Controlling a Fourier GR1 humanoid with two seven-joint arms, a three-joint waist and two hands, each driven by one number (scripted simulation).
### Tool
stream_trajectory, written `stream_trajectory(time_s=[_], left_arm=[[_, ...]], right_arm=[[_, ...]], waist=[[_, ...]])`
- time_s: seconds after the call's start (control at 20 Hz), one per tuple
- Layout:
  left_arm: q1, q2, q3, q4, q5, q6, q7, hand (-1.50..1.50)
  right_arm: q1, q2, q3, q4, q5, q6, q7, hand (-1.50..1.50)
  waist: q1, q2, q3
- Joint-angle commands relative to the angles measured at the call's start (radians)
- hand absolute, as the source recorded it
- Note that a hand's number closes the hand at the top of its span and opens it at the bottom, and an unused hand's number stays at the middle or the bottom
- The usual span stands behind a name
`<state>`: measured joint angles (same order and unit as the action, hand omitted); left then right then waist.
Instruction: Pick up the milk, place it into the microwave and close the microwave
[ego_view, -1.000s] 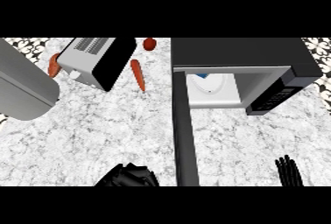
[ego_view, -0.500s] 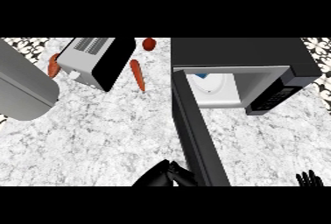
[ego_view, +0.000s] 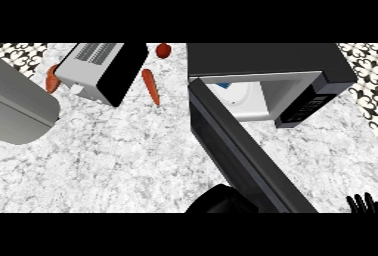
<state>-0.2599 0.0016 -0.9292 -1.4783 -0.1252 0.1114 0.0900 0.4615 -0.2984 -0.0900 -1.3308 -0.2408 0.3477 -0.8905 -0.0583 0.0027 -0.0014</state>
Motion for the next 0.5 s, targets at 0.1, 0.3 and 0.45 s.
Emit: stream_trajectory(time_s=[0.1,0.3,0.45], left_arm=[[-0.102,-0.001,-0.125,0.178,0.136,0.14,-0.006,1.5],[-0.205,-0.001,-0.12,0.164,0.228,0.242,0.028,1.5],[-0.216,-0.001,-0.116,0.2,0.283,0.313,-0.037,1.5]], right_arm=[[0.043,-0.022,0.055,-0.15,-0.051,0.126,-0.055,-1.5],[0.045,-0.063,0.063,-0.244,-0.097,0.116,0.017,-1.5],[0.062,-0.069,0.077,-0.301,-0.126,0.116,0.028,-1.5]], waist=[[-0.043,0.006,-0.001],[-0.07,0.009,-0.002],[-0.094,0.013,-0.003]])
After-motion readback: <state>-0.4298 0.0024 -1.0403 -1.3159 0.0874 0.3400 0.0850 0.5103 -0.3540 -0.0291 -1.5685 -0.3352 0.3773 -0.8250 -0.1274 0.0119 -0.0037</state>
